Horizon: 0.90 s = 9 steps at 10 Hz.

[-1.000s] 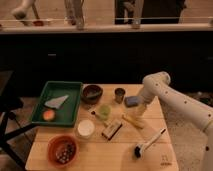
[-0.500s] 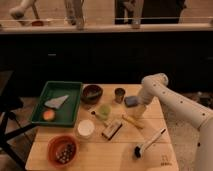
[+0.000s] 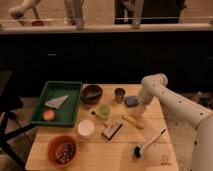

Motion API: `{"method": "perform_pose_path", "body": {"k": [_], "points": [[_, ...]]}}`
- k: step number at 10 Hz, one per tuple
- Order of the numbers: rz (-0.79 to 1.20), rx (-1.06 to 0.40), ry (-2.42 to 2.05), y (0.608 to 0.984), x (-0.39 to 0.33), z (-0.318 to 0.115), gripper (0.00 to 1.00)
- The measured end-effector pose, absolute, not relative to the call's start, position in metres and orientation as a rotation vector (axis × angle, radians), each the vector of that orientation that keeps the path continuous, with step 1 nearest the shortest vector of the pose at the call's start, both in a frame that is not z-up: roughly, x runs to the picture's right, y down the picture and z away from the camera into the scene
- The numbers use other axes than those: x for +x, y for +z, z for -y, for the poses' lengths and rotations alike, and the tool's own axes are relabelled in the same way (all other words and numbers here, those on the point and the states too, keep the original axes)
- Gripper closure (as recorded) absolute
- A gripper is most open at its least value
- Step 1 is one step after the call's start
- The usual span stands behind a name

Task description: Place sponge in plastic cup

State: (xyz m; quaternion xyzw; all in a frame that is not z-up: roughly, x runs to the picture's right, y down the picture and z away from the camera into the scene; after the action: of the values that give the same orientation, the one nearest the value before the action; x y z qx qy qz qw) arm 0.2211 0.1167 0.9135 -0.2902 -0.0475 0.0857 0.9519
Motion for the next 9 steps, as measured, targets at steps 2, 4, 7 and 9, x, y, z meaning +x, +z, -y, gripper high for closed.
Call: {"method": "perform_pose_path", "body": {"k": [2, 4, 7, 9], "points": [[0.091, -0.580, 0.161, 0.903, 0.217, -0.113, 0.20], [0.088, -0.591, 0.124, 0.887, 0.218, -0.106, 0.20], [0.119, -0.621, 0.059, 0.887, 0.212, -0.100, 0.20], [0.143, -0.640, 0.009, 0.891, 0.207, -0.094, 0.20]]}}
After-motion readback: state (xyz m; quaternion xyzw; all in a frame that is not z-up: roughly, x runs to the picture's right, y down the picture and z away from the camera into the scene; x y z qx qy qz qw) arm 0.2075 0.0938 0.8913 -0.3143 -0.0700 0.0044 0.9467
